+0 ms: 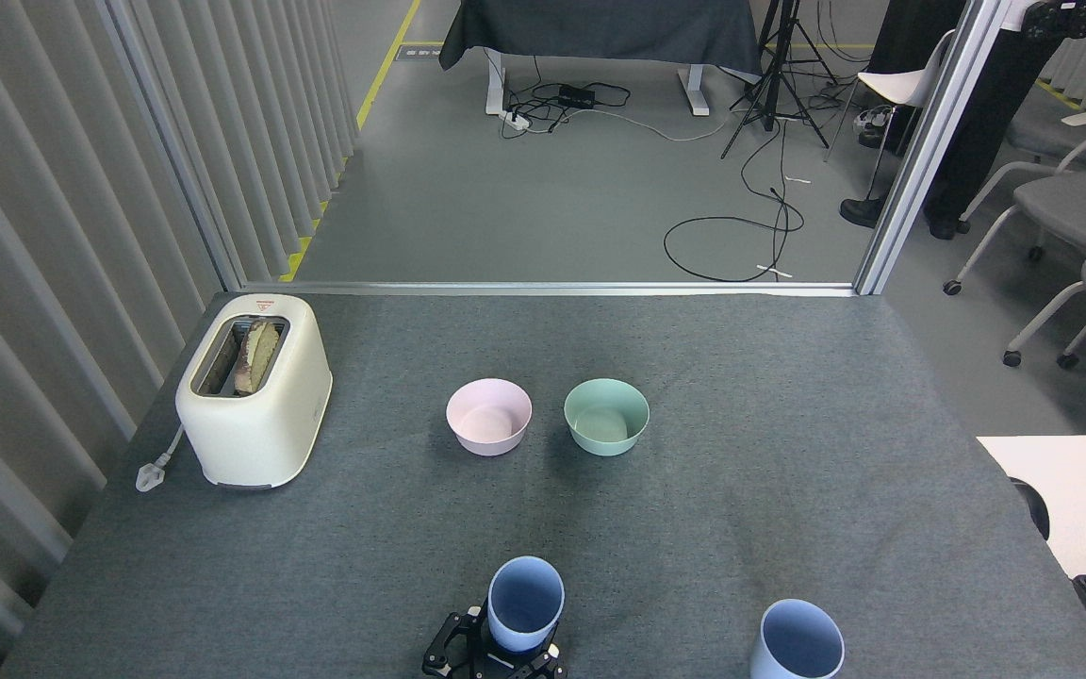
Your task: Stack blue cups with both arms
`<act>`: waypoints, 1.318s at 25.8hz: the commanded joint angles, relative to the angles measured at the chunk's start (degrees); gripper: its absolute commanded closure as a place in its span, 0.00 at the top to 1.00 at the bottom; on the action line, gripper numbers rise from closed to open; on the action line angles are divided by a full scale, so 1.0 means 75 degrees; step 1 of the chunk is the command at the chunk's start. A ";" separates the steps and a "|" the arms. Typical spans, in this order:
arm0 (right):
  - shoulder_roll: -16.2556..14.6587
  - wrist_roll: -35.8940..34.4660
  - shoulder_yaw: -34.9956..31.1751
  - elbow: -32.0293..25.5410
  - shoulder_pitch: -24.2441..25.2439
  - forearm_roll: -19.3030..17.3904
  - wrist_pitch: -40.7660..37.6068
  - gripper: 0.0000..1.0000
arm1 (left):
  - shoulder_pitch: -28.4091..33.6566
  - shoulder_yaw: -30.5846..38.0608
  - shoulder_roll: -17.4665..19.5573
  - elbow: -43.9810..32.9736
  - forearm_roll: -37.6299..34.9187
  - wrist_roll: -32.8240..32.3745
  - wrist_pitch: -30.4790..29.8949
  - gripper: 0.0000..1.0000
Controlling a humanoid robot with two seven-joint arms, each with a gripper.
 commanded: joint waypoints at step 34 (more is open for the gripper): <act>-0.0049 0.0837 0.0070 0.0346 -0.0554 0.0001 0.0091 0.98 | 0.3653 0.1259 0.0972 -0.3956 0.1123 -0.0001 0.0165 1.00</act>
